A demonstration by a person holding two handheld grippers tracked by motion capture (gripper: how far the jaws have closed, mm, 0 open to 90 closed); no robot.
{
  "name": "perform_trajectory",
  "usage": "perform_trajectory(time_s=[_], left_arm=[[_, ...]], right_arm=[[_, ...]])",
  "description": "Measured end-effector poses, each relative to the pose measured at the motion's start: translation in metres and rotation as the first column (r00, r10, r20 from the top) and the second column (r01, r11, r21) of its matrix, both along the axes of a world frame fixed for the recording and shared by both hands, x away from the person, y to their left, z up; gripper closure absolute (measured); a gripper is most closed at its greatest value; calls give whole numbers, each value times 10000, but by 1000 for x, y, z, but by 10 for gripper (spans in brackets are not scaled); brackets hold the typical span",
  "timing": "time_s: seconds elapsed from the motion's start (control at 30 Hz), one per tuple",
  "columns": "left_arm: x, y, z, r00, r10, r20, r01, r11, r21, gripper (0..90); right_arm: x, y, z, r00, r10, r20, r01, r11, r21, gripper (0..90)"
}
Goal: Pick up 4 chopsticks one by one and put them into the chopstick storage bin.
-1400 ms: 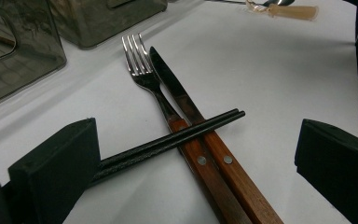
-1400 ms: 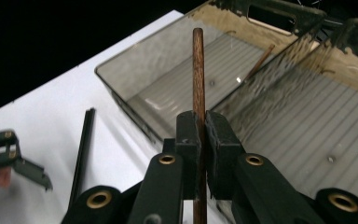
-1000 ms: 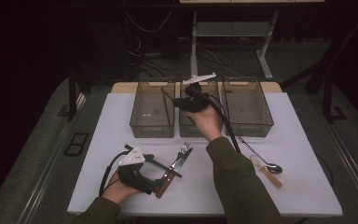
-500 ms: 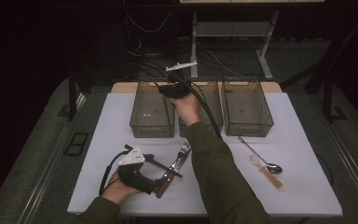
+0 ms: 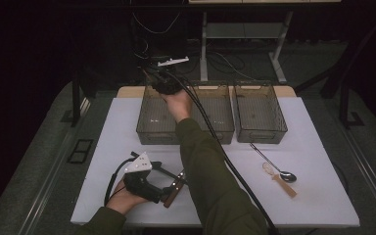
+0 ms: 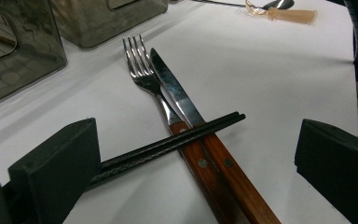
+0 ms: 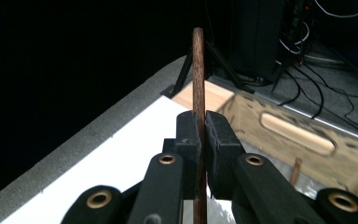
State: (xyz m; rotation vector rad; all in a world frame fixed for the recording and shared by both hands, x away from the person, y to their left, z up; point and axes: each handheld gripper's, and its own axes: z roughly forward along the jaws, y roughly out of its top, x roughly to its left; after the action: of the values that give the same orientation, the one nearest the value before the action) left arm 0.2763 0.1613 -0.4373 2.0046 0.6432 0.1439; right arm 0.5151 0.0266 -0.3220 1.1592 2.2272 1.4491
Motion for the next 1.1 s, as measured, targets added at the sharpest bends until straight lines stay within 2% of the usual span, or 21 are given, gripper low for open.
perform_trajectory(time_s=[0.17,0.3,0.4,0.6,0.67,0.77,0.83,0.9,1.03,1.1], left_arm=[[0,0,1,9999,-75,-67,76,10000,62,0],[0,0,1,9999,-146,-42,146,9999,55,0],[1,0,2,9998,-176,-36,177,9998,25,0],[1,0,2,9998,-188,-31,188,9998,9,0],[1,1,2,9998,-197,-24,197,9998,21,0],[1,1,2,9998,-179,-18,179,9998,3,0],[0,0,2,9998,-183,-14,183,9998,20,0],[0,0,2,9999,-154,-19,154,9999,-13,0],[1,1,2,9999,-151,20,151,9999,-6,0],[1,1,2,9998,-137,108,137,9999,-58,0]], right_arm=[[8,14,-4,10000,11,52,-11,10000,2,847],[14,23,-12,10000,3,18,-3,9999,-113,847],[17,25,-21,9997,-91,-221,88,9999,-114,847],[19,31,-40,9970,-421,-651,383,9975,-592,838],[19,31,-44,9949,-610,-807,543,9951,-826,745],[18,29,-45,9947,-558,-867,481,9950,-880,657],[17,26,-43,9949,-597,-808,513,9934,-1022,636],[15,21,-41,9952,-586,-779,516,9946,-895,600],[9,7,-37,9958,-414,-814,331,9943,-1011,529],[6,-1,-36,9956,-344,-874,265,9956,-903,503]])
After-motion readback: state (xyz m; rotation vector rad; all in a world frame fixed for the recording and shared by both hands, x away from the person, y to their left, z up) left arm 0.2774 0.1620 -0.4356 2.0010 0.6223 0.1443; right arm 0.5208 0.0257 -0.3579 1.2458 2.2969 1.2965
